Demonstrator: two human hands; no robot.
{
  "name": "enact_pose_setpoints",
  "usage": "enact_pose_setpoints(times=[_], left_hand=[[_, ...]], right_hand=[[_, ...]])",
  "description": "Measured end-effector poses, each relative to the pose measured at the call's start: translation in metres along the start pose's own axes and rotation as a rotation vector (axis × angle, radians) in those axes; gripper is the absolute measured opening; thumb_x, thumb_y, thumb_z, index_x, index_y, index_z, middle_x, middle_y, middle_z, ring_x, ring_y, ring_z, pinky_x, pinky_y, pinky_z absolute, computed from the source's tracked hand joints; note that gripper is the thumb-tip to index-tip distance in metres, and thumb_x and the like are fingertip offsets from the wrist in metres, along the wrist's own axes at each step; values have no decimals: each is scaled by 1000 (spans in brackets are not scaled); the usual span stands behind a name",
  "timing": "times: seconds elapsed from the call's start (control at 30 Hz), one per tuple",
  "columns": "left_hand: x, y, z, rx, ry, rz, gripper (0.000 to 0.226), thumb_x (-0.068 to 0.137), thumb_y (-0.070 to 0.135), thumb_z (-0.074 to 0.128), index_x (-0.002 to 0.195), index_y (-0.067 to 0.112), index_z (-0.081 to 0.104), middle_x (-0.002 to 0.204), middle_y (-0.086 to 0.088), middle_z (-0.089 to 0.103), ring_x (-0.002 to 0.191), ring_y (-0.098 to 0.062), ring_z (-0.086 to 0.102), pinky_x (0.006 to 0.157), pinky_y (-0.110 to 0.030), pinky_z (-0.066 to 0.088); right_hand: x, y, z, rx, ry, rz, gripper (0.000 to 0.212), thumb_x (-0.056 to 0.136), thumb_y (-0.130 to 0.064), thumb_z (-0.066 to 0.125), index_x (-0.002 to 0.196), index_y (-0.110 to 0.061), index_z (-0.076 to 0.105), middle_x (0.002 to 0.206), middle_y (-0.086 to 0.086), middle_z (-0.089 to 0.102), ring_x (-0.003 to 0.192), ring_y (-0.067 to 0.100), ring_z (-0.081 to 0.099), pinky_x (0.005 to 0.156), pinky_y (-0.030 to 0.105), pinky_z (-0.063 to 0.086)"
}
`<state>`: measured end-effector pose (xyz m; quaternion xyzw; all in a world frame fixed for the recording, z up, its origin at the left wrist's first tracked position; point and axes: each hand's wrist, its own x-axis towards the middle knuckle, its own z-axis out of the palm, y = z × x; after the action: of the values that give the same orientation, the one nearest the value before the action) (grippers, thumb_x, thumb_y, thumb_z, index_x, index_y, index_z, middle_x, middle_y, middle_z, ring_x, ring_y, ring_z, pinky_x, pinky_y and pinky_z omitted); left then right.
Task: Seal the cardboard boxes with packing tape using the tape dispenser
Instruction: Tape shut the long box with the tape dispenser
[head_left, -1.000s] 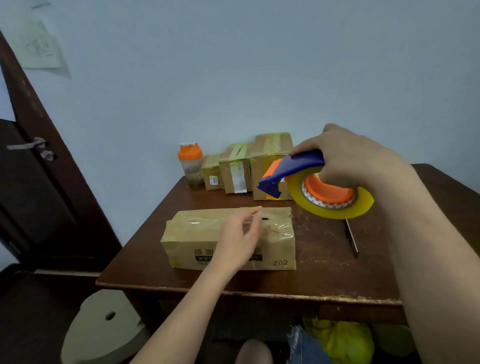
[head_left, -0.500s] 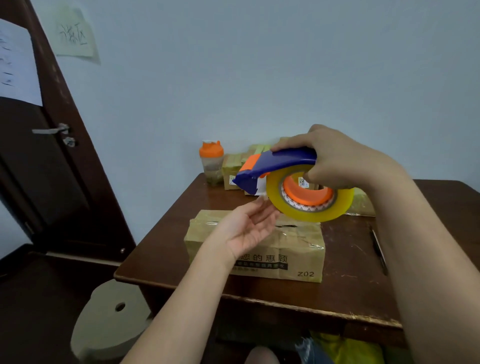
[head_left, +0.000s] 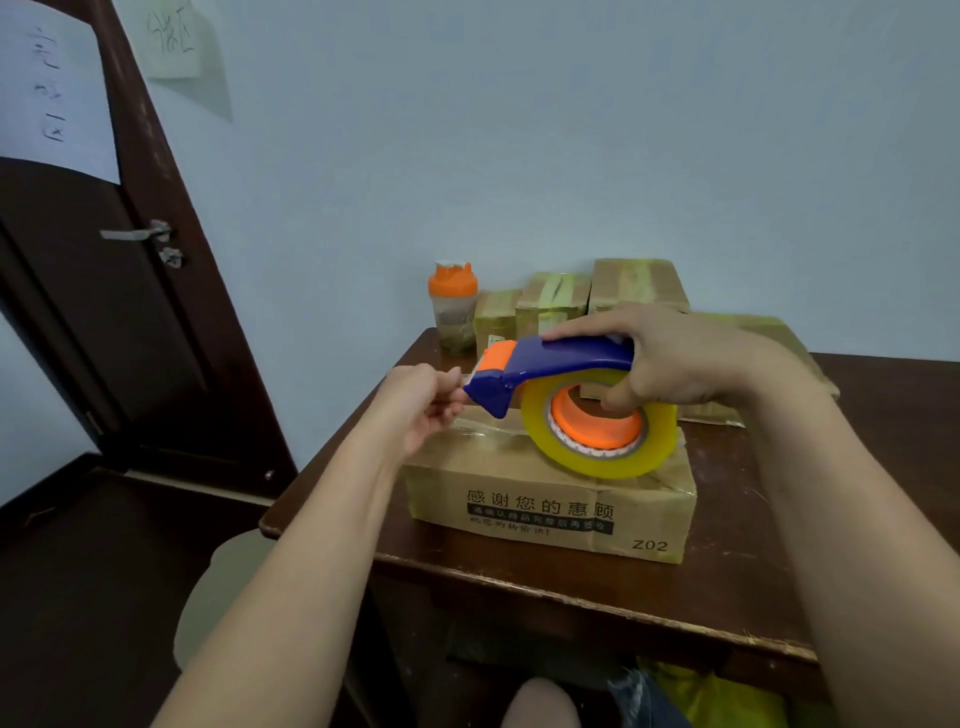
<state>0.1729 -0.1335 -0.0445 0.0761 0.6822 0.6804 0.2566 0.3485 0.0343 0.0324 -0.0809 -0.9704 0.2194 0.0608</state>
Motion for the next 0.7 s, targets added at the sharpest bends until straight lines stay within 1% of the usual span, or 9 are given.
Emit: enact_pose_setpoints(times=[0.07, 0.13, 0.23, 0.33, 0.4, 0.5, 0.57, 0.63, 0.7], left_hand=[[7, -1, -21, 18, 74, 20, 14, 97, 6, 53, 88, 0, 62, 58, -3, 54, 51, -12, 47, 46, -18, 40], [11, -5, -38, 18, 121, 43, 19, 98, 6, 53, 82, 0, 63, 61, -3, 55, 53, -11, 47, 49, -18, 40], [15, -12, -48, -37, 104, 44, 16, 96, 6, 55, 86, 0, 66, 60, -3, 56, 53, -11, 49, 47, -17, 41], [18, -16, -52, -24, 79, 48, 20, 95, 18, 62, 89, 0, 71, 59, -1, 57, 52, -9, 50, 46, -17, 42], [20, -20, -52, 20, 105, 63, 23, 93, 23, 66, 86, 2, 72, 58, 0, 58, 50, -8, 49, 46, -17, 41], [23, -29, -50, 83, 186, 67, 21, 92, 23, 68, 83, 4, 73, 56, 2, 58, 49, -9, 48, 46, -18, 39], [26, -35, -51, 104, 245, 71, 20, 91, 23, 68, 84, 5, 73, 57, 2, 58, 51, -9, 48, 48, -20, 40], [30, -40, -52, 102, 287, 80, 19, 91, 22, 68, 84, 5, 73, 57, 1, 57, 51, -10, 47, 48, -21, 39], [32, -42, -53, 93, 317, 76, 19, 92, 21, 67, 83, 4, 73, 57, 0, 57, 50, -10, 47, 47, -21, 38]], right_hand=[[1, 3, -2, 1, -11, 1, 72, 75, -6, 74, 126, -53, 53, 102, -21, 49, 80, 5, 53, 63, 16, 39], [2, 4, -5, -4, -23, 0, 69, 76, -3, 72, 122, -52, 56, 101, -24, 50, 81, 7, 55, 66, 21, 43], [5, -1, -9, -28, 2, -48, 67, 77, 2, 69, 121, -48, 57, 95, -23, 48, 77, 4, 52, 64, 17, 39], [12, -7, -11, -64, 17, -64, 64, 79, 3, 66, 123, -43, 60, 88, -22, 45, 74, 4, 49, 61, 14, 36], [17, -11, -8, -111, -8, -58, 66, 77, 6, 63, 123, -42, 61, 88, -19, 48, 75, 9, 51, 62, 19, 41], [26, -14, -1, -140, -36, -41, 67, 76, 6, 60, 119, -46, 62, 98, -11, 55, 82, 21, 57, 72, 36, 50], [31, -16, 4, -153, -53, -40, 67, 77, 3, 60, 120, -48, 61, 98, -9, 52, 84, 25, 59, 76, 41, 52], [36, -19, 7, -170, -71, -46, 67, 79, 3, 58, 121, -49, 60, 92, -15, 47, 85, 23, 58, 76, 40, 52], [39, -23, 8, -181, -83, -48, 67, 80, 3, 56, 122, -49, 59, 88, -18, 43, 85, 19, 55, 75, 35, 50]])
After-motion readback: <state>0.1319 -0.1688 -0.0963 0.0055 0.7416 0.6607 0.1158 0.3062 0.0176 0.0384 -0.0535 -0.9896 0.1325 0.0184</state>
